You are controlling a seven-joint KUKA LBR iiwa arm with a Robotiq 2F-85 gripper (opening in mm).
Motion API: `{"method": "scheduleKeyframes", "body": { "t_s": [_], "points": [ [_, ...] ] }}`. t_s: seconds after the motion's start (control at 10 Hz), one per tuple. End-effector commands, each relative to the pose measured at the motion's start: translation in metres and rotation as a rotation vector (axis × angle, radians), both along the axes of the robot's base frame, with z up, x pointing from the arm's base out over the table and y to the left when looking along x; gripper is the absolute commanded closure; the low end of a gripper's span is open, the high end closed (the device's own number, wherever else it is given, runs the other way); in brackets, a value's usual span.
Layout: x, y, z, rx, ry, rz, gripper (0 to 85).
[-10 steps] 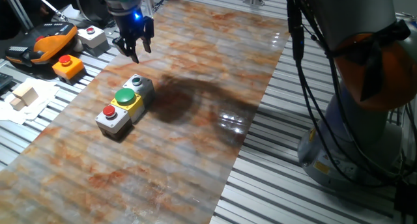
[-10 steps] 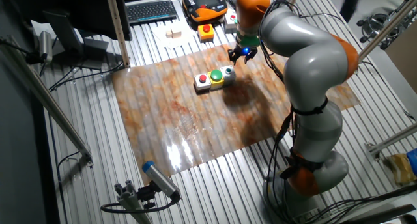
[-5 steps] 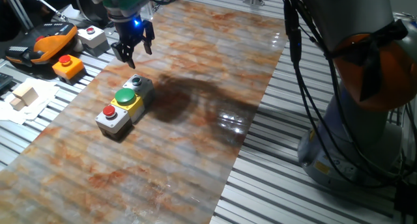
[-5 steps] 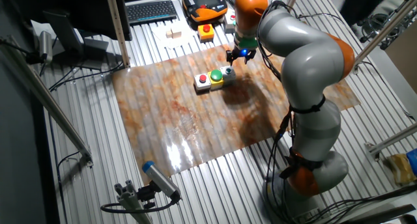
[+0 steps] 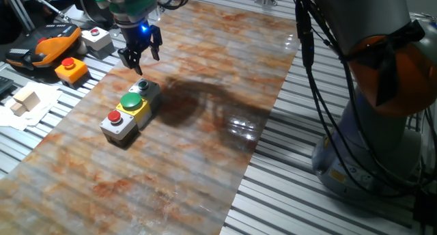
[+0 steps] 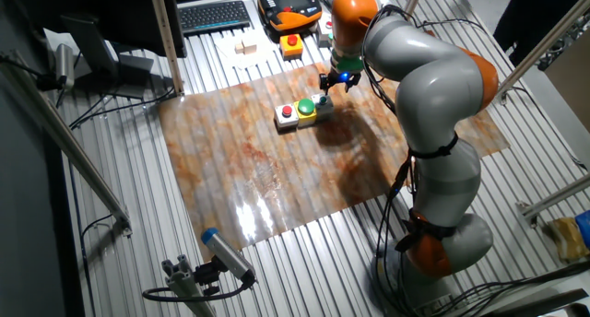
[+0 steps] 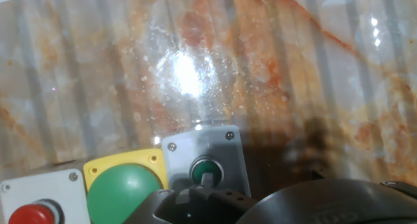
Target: Press three buttons from left to right in sequence
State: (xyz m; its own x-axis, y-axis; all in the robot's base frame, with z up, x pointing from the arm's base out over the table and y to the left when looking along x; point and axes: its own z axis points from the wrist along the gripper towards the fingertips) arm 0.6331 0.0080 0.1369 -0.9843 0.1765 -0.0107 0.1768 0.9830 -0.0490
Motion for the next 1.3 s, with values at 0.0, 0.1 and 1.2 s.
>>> {"method": "scheduleKeyframes", "body": {
  "t_s": [0.0, 0.1, 1.2],
  "points": [
    [0.0004, 0.000, -0.002, 0.000, 0.000, 0.000, 17.0],
    [0.0006, 0.001, -0.006, 0.000, -0.003, 0.000, 17.0],
    [0.0049, 0.000, -0.032, 0.009, -0.019, 0.002, 17.0]
  ]
}}
